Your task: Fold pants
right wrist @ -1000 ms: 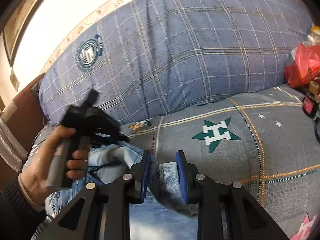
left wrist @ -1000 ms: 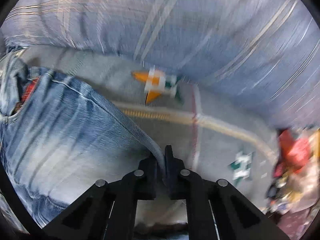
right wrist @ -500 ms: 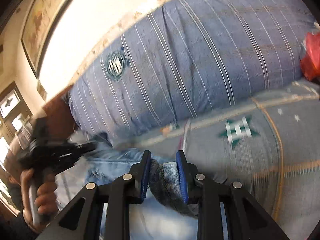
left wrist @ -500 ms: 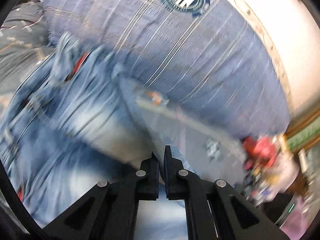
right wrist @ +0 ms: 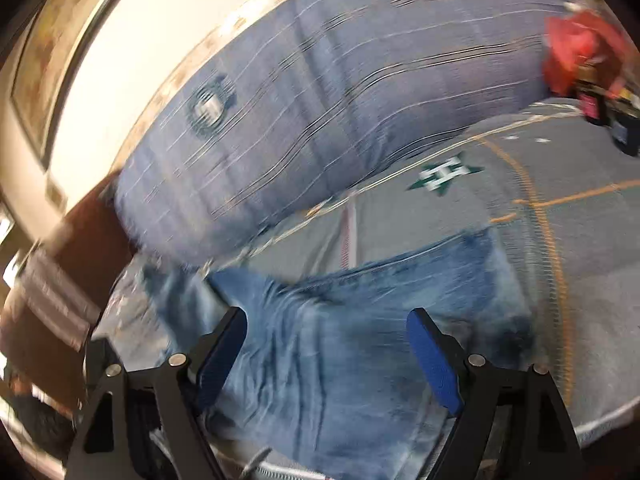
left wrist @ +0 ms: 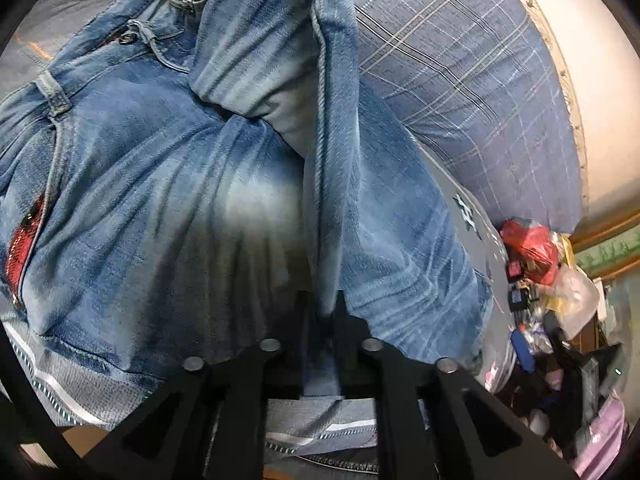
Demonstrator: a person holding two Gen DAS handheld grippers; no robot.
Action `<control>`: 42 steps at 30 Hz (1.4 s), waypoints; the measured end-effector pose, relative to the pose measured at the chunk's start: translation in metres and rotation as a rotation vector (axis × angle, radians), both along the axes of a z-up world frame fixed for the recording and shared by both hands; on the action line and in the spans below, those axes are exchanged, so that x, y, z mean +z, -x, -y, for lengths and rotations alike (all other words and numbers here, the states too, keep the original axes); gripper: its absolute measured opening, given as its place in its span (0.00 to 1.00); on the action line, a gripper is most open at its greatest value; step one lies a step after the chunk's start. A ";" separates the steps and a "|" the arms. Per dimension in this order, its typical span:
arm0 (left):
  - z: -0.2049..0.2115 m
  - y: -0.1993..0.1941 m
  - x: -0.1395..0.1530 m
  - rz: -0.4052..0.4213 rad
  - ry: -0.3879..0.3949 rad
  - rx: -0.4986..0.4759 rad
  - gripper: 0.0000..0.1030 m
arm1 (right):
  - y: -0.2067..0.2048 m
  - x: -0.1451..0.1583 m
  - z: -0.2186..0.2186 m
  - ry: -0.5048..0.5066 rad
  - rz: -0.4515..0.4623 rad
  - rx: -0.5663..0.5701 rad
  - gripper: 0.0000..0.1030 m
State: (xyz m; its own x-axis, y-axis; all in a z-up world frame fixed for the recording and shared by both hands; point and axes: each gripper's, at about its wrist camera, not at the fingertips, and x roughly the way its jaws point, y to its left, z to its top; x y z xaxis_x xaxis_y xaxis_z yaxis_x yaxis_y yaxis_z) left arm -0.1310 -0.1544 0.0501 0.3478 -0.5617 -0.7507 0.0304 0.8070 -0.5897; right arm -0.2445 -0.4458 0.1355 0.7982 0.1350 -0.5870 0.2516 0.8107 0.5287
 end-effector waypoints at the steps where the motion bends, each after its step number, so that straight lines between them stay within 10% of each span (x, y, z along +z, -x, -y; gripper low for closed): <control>1: 0.000 0.000 0.000 0.005 -0.004 -0.008 0.25 | -0.001 -0.004 0.006 0.002 -0.029 -0.043 0.82; 8: 0.000 -0.010 0.008 0.042 -0.034 -0.025 0.39 | -0.011 -0.042 0.036 -0.109 -0.214 -0.132 0.74; 16: 0.016 -0.034 0.030 0.109 -0.148 -0.033 0.65 | -0.038 -0.068 0.023 -0.018 -0.384 -0.098 0.56; 17: 0.019 -0.038 0.030 0.110 -0.175 -0.033 0.64 | -0.039 -0.067 0.020 0.006 -0.382 -0.089 0.39; 20: 0.022 -0.050 0.025 0.079 -0.205 -0.026 0.10 | -0.040 -0.068 0.022 0.000 -0.381 -0.096 0.22; 31: 0.046 0.009 0.049 0.204 -0.070 -0.035 0.05 | -0.075 0.006 0.069 0.090 -0.238 -0.029 0.19; 37: 0.071 0.014 0.000 0.137 -0.128 -0.109 0.05 | -0.096 -0.060 0.086 0.156 -0.433 0.027 0.19; 42: 0.069 0.021 0.005 0.189 -0.103 -0.114 0.05 | -0.088 -0.044 0.092 0.157 -0.349 0.009 0.20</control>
